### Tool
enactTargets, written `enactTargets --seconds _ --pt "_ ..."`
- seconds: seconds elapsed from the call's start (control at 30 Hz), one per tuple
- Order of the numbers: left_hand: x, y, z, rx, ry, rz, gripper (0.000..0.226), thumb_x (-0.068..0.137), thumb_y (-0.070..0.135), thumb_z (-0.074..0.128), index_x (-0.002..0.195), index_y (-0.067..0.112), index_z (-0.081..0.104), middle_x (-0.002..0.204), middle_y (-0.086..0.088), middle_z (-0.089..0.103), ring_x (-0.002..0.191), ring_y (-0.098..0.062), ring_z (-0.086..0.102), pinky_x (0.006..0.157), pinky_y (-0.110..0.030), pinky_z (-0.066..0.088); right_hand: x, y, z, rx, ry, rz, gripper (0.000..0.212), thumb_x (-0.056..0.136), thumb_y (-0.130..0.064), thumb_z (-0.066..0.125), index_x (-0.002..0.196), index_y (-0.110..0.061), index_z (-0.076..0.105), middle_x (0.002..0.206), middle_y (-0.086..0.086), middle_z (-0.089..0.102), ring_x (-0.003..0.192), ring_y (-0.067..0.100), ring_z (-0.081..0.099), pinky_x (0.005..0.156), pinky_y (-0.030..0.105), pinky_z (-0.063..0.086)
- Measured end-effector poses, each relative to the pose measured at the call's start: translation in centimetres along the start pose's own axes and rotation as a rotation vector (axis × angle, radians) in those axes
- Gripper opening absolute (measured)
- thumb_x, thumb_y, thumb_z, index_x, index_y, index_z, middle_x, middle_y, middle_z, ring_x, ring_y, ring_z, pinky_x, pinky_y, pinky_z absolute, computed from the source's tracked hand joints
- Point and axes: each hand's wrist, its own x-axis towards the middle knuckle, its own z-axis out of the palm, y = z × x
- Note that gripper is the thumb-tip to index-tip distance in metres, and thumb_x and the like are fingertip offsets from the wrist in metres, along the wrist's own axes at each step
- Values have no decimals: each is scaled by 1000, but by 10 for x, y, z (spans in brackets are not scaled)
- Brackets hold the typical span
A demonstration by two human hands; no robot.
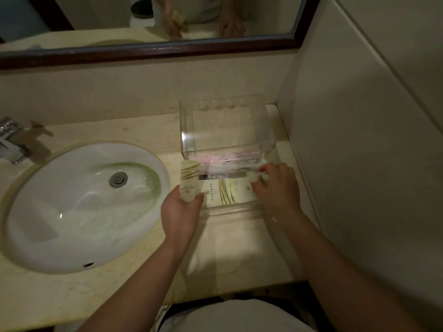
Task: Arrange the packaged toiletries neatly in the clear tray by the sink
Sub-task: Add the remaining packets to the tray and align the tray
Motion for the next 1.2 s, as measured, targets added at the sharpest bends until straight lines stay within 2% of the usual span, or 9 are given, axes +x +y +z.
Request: enactTargets --seconds 0.1,0.27,0.37,0.47,0.57,0.7,0.8,0.97,1.2 --pt "6 2 10 224 -126 178 17 83 31 68 92 17 72 86 -2 72 77 -22 65 59 -25 37 -4 -3 8 41 -107 -43 20 77 -35 68 94 -24 67 100 0 59 97 23 50 79 36 47" --pt "13 10 17 249 -221 104 22 83 37 69 88 16 73 80 0 72 74 -20 66 59 -27 42 -6 -3 10 111 -116 -25 15 80 -34 66 90 -24 67 93 -3 60 93 19 52 76 33 45" --pt "13 26 13 -184 -223 -75 26 90 36 60 85 14 74 74 -1 73 66 -18 69 63 -28 51 -10 -13 2 297 -81 -17 18 80 -36 69 93 -23 66 91 -6 61 87 12 53 75 26 43" --pt "13 48 17 -650 -328 -315 37 100 37 44 92 14 72 90 -3 73 72 -14 67 70 -31 54 -19 -37 -5 632 -388 43 17 83 -34 68 96 -23 65 80 -8 65 69 4 57 68 22 46" --pt "14 56 24 -901 -413 -375 39 102 38 36 104 18 69 106 -8 67 91 -18 61 86 -36 50 -24 -44 -5 713 -499 56 9 87 -24 66 87 -15 66 66 -10 59 54 0 53 62 24 44" --pt "23 39 21 -800 -312 -352 23 98 31 50 104 22 70 97 -4 69 83 -17 62 68 -30 47 -7 -26 -16 815 -455 208 7 89 -16 66 83 -17 66 66 -4 63 48 1 58 55 24 45" --pt "33 23 11 -719 -208 -386 5 90 18 63 89 15 67 86 -5 70 75 -17 63 64 -30 46 13 -8 -23 702 -329 289 15 83 -23 73 92 -14 66 78 2 67 63 11 62 58 25 47" --pt "45 3 14 -351 -189 -309 23 79 8 70 61 16 58 62 0 59 58 -17 54 54 -28 44 30 0 -14 567 -227 333 20 77 -27 77 89 -20 62 79 -6 64 76 16 63 64 25 45" --pt "54 2 21 5 -19 -11 16 76 13 74 74 15 58 66 6 57 64 -13 55 57 -25 40 25 -5 -4 333 -155 325 21 78 -33 73 91 -26 59 87 -7 65 81 15 62 72 29 49"
